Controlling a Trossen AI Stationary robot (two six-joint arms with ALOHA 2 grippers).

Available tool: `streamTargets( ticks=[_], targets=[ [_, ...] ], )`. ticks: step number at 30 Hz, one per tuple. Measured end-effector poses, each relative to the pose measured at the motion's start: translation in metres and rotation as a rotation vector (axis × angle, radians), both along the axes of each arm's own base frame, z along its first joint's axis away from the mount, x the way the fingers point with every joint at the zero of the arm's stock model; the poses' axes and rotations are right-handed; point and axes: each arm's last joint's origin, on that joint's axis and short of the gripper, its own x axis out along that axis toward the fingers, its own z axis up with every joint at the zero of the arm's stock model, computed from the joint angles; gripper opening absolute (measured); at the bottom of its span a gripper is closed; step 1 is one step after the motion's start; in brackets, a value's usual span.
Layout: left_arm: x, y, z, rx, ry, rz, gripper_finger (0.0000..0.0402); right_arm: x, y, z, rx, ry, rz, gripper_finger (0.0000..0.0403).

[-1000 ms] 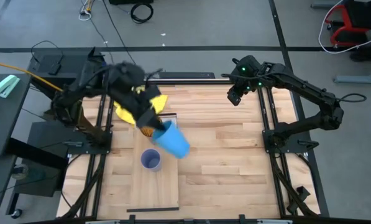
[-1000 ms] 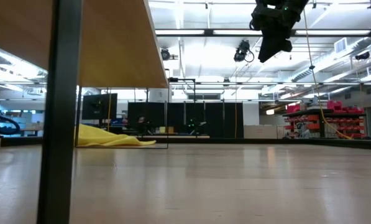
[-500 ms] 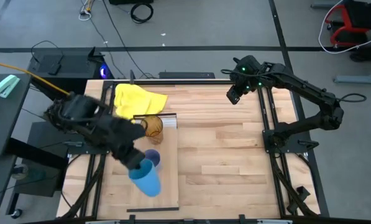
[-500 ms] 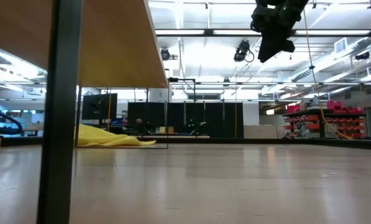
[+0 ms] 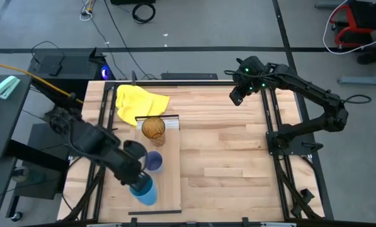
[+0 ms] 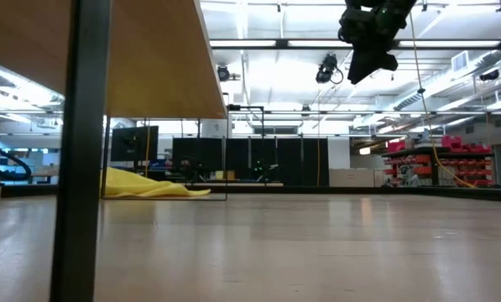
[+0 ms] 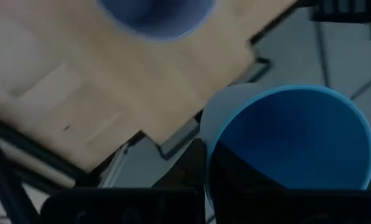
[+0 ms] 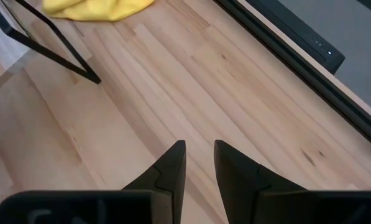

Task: Stack small to large cups/mugs on shelf
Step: Put the blue cup on the shelf

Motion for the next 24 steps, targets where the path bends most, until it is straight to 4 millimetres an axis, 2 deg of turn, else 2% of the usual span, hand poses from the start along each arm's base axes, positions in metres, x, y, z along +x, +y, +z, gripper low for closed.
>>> streamTargets(
  ticks=[7,15,24],
  targets=[
    [0.0,-0.016,-0.032,0.043,0.147,0.049,0.0011,0.001,-0.001,0.001,-0.026,-0.011,0.022,0.0091],
    [0.002,-0.017,-0.049,0.175,0.126,0.12,0.0011,0.003,-0.002,0.003,-0.058,-0.028,0.036,0.0091],
    [0.006,-0.021,-0.06,0.199,0.117,0.08,0.0011,0.004,-0.004,0.004,-0.125,-0.008,0.041,0.0091]
  ],
)
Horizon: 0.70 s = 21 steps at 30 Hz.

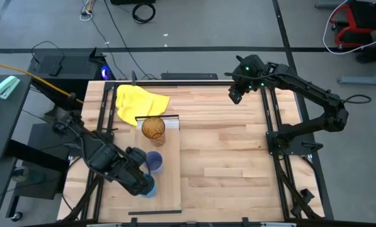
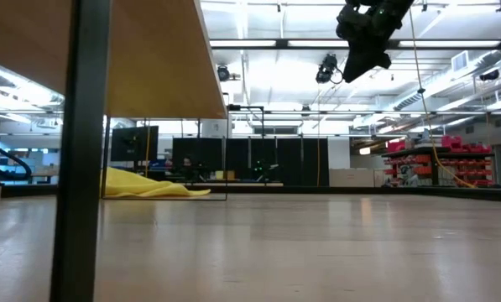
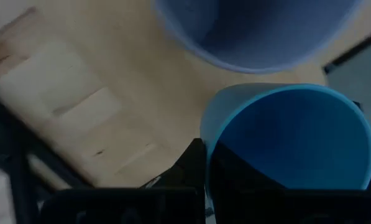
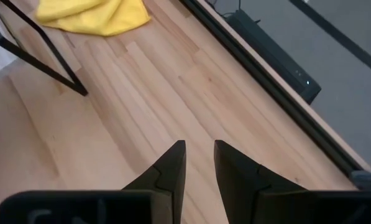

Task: Stack small to large cups/mugs on shelf
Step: Put the blue cup on the shelf

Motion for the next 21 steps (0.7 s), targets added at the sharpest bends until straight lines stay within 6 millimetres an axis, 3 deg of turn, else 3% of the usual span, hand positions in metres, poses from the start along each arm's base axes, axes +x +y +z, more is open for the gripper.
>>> streamTargets(
  ticks=[21],
  targets=[
    [0.0112,-0.0086,-0.0066,0.012,-0.088,-0.181,0.0011,0.0039,-0.0026,0.0038,-0.039,-0.049,0.007,0.0091]
  ],
)
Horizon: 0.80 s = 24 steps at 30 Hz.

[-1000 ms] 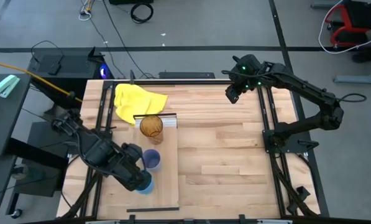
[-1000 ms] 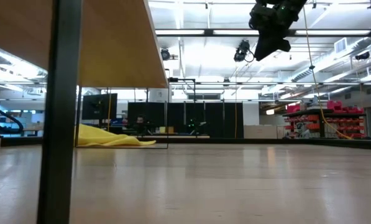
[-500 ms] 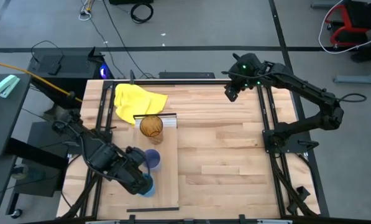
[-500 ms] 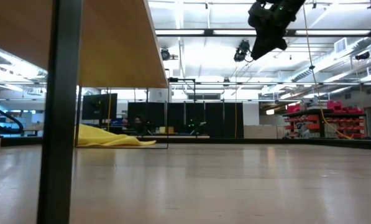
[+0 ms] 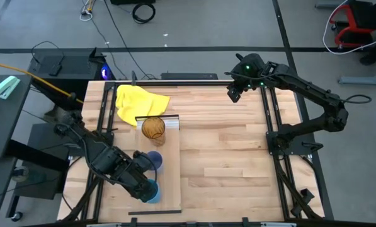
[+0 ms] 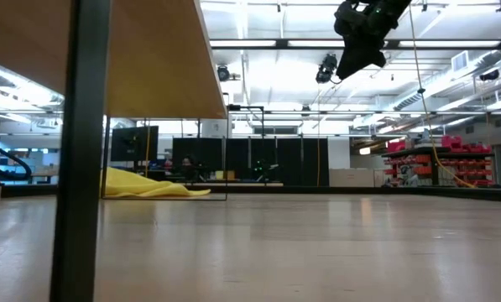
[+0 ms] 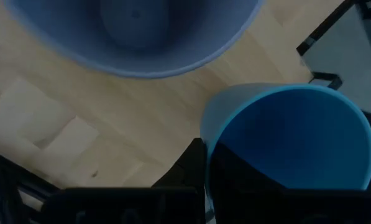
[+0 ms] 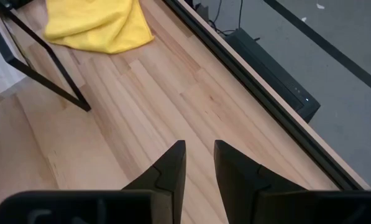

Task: Stack small to large cups/mugs on shelf
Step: Put the blue cup on the shelf

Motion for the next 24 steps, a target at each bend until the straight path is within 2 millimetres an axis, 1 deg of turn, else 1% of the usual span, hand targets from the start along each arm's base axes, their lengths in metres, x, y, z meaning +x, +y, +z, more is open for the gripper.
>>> streamTargets(
  ticks=[4,7,20,24],
  targets=[
    [0.0063,-0.0054,-0.0081,0.021,0.015,-0.075,0.0011,0.0,0.0,0.0,0.0,0.0,0.0,0.0091],
    [0.0091,-0.007,-0.0116,0.028,0.024,-0.086,0.0011,0.0,0.0,0.0,0.0,0.0,0.0,0.0091],
    [0.0107,-0.0071,-0.0113,0.036,0.001,-0.068,0.0015,0.0001,0.0,0.0001,0.0,-0.001,0.0,0.0091],
    [0.0114,-0.0076,-0.0111,0.031,-0.005,-0.069,0.001,0.0001,0.0,0.0001,0.0,-0.001,0.0,0.0091]
  ],
)
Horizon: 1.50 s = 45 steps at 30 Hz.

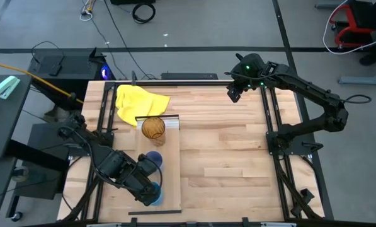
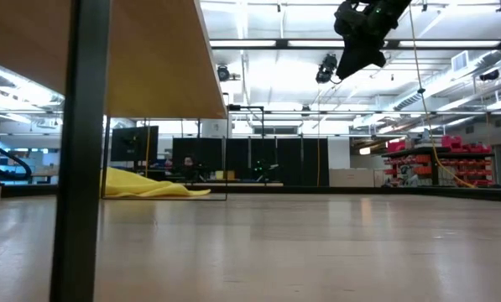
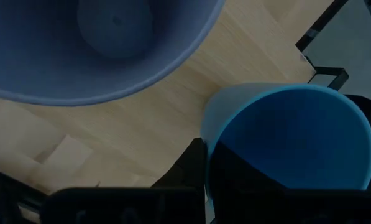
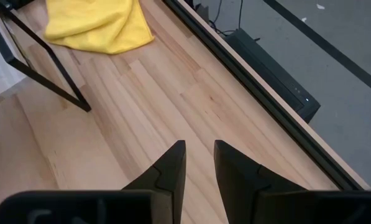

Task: Stack small to large cups/mugs on shelf
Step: Put the blue cup on the shelf

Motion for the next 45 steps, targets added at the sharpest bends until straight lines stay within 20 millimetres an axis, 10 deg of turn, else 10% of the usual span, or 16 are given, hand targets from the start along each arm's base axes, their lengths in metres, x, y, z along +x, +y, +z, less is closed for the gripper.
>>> streamTargets(
  ticks=[45],
  targets=[
    [0.0033,-0.0014,0.0001,-0.04,-0.005,0.053,0.0069,0.0001,0.0,0.0001,0.0,-0.002,0.0,0.0091]
  ],
)
